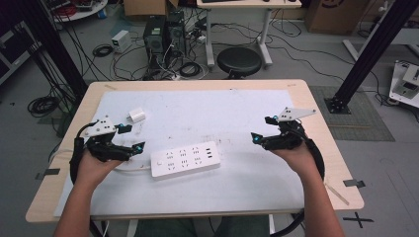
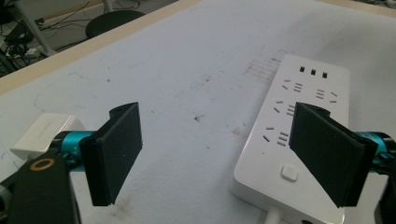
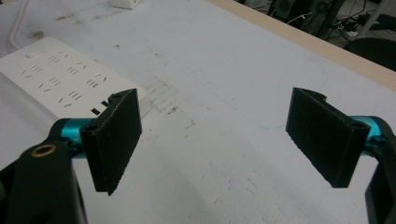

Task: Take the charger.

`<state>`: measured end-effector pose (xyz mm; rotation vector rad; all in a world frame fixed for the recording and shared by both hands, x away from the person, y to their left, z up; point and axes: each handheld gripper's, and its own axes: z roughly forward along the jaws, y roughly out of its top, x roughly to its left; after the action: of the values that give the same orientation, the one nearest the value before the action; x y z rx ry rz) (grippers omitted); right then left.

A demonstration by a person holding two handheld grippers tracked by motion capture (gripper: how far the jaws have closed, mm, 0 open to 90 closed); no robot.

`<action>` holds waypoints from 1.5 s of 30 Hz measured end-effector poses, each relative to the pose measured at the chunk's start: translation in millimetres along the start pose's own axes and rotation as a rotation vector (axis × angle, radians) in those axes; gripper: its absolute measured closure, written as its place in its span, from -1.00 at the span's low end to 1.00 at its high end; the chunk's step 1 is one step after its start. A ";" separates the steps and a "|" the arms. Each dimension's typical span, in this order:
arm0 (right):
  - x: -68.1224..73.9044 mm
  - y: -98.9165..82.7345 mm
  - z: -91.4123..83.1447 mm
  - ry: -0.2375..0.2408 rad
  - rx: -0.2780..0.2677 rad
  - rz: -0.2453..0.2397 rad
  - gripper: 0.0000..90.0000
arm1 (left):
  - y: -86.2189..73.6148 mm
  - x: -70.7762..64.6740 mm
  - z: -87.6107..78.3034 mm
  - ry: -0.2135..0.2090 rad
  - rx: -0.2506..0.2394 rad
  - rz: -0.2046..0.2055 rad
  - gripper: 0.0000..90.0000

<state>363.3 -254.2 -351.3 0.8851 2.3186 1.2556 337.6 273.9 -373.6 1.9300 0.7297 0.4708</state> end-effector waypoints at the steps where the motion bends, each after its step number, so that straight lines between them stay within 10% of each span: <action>1: 0.0 0.0 0.0 0.000 0.000 0.000 -0.59 | 0.3 0.7 -0.1 0.006 -0.002 -0.001 -0.62; 29: 4.3 5.6 2.5 -0.001 0.018 -0.022 -0.59 | 21.0 22.3 -3.6 0.082 0.006 -0.019 -0.62; 45: 3.1 2.2 0.5 -0.009 0.021 -0.013 -0.59 | 38.2 80.9 33.3 0.169 0.042 -0.069 -0.61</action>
<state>362.1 -250.9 -349.8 0.8795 2.3312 1.2213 428.8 292.9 -353.1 1.9133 0.9188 0.5842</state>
